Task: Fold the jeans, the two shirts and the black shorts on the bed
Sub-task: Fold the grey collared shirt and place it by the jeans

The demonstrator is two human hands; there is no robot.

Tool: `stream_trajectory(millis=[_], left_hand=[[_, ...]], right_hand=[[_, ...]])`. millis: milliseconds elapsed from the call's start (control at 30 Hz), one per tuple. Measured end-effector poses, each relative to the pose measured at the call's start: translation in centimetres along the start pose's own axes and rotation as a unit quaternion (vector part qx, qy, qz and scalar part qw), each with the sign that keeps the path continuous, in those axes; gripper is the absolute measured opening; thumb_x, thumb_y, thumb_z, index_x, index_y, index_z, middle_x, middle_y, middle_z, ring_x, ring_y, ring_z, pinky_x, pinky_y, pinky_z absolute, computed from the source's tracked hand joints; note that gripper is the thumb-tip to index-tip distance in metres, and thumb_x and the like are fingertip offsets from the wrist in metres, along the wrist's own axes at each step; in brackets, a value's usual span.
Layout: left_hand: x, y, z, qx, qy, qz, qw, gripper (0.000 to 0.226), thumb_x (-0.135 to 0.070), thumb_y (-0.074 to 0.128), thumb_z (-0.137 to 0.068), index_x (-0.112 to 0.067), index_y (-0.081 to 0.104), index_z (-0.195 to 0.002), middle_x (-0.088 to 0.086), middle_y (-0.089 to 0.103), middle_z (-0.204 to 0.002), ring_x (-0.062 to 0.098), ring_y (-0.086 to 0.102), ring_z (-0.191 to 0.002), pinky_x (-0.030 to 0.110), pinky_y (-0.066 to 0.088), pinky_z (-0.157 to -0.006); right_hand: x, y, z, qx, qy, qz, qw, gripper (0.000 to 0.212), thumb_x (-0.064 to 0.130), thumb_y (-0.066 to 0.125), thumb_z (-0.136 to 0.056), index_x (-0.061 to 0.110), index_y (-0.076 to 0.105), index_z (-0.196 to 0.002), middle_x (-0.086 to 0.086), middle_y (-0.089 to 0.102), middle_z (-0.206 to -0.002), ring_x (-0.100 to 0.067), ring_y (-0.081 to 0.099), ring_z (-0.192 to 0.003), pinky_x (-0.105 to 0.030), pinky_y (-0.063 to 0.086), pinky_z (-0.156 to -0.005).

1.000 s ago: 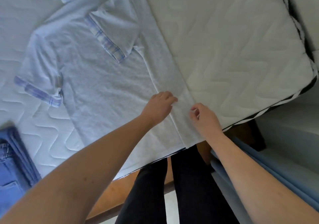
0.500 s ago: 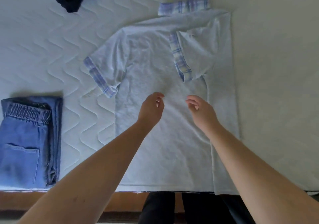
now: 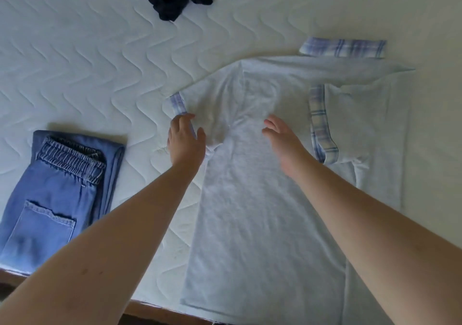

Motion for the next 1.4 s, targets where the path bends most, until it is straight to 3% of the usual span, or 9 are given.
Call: stream_trajectory(millis=[267,400,467,567,700,1000,1167,1300,1400], left_hand=[[1.0,0.1,-7.5,0.013,-0.093,-0.011,0.995,0.057,-0.041,0.06,-0.09,-0.02,0.043,-0.141,0.008,0.043,-0.142,0.03,0.04,-0.132,0.045,0.031,-0.11],[2.0,0.1,-10.1,0.026,-0.153,-0.071,0.985,0.065,-0.052,0.071,-0.081,-0.018,0.047,-0.132,0.012,0.041,-0.136,0.034,0.038,-0.128,0.045,0.031,-0.107],[2.2,0.1,-10.9,0.05,-0.162,-0.088,0.982,0.069,-0.053,0.074,-0.079,-0.018,0.047,-0.131,0.012,0.039,-0.135,0.035,0.038,-0.127,0.045,0.031,-0.107],[1.5,0.3,-11.9,0.101,-0.126,-0.107,0.981,0.044,-0.048,0.072,-0.083,-0.019,0.059,-0.115,0.008,0.05,-0.125,0.031,0.048,-0.117,0.041,0.04,-0.101],[-1.4,-0.2,-11.2,0.094,-0.081,0.025,0.992,0.02,-0.029,0.067,-0.091,-0.016,0.052,-0.094,-0.01,0.058,-0.08,0.007,0.052,-0.067,0.021,0.038,-0.056],[-10.7,0.2,-4.9,0.156,0.011,0.178,0.971,0.011,-0.033,0.07,-0.088,-0.036,0.06,-0.086,-0.016,0.062,-0.063,0.004,0.059,-0.054,0.026,0.052,-0.056],[-16.4,3.0,0.9,0.226,0.055,0.273,0.933,0.016,-0.025,0.064,-0.094,-0.04,0.059,-0.097,-0.006,0.065,-0.075,0.009,0.062,-0.058,0.031,0.056,-0.059],[-17.3,5.4,4.0,0.365,0.113,0.297,0.875,0.03,-0.029,0.05,-0.102,-0.029,0.055,-0.131,-0.015,0.065,-0.121,-0.008,0.059,-0.109,0.013,0.049,-0.086],[-15.1,5.5,1.7,0.294,0.094,0.294,0.905,0.022,-0.019,0.048,-0.102,-0.024,0.062,-0.118,-0.012,0.066,-0.114,0.003,0.065,-0.103,0.028,0.057,-0.083]], right_hand=[[4.7,0.0,-7.6,-0.03,-0.034,-0.086,0.995,0.055,0.012,0.052,-0.094,0.017,0.039,-0.147,0.004,0.046,-0.144,-0.008,0.043,-0.131,-0.027,0.031,-0.108],[7.6,-0.5,-11.0,-0.026,-0.037,-0.071,0.996,0.038,0.004,0.052,-0.089,-0.01,0.05,-0.125,-0.032,0.051,-0.114,-0.035,0.055,-0.112,-0.036,0.042,-0.104],[8.9,-1.0,-12.4,-0.032,-0.024,-0.118,0.992,0.032,0.005,0.051,-0.093,-0.009,0.053,-0.122,-0.033,0.053,-0.109,-0.026,0.056,-0.102,-0.028,0.043,-0.095],[9.2,-1.8,-14.1,-0.042,0.041,-0.164,0.985,0.034,0.009,0.044,-0.102,0.001,0.049,-0.135,-0.01,0.062,-0.118,-0.019,0.06,-0.114,-0.028,0.044,-0.104],[9.8,-2.1,-13.9,-0.034,0.049,-0.131,0.99,0.031,0.006,0.043,-0.102,0.003,0.051,-0.132,-0.012,0.061,-0.13,-0.019,0.061,-0.114,-0.03,0.045,-0.104],[8.4,-3.3,-14.4,-0.046,0.046,-0.144,0.988,0.044,-0.001,0.024,-0.102,-0.001,0.037,-0.144,-0.013,0.05,-0.142,-0.022,0.049,-0.132,-0.028,0.037,-0.108],[8.8,-4.0,-12.6,0.031,0.097,-0.172,0.98,0.032,0.028,0.061,-0.094,0.008,0.064,-0.119,-0.005,0.068,-0.092,-0.017,0.061,-0.099,-0.03,0.047,-0.094],[8.6,-6.0,-10.8,0.035,0.093,-0.107,0.989,0.04,0.049,0.051,-0.094,0.017,0.072,-0.107,-0.007,0.072,-0.11,-0.02,0.067,-0.102,-0.034,0.051,-0.091],[8.4,-7.6,-9.5,0.019,0.102,0.028,0.994,0.049,0.053,0.04,-0.099,0.015,0.067,-0.114,-0.013,0.067,-0.12,-0.029,0.065,-0.107,-0.033,0.05,-0.083]])
Point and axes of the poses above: each hand's wrist, its own z-axis away from the middle knuckle, its own y-axis out of the palm, x = y × z, the point moved 5 cm from there along -z, towards the middle knuckle
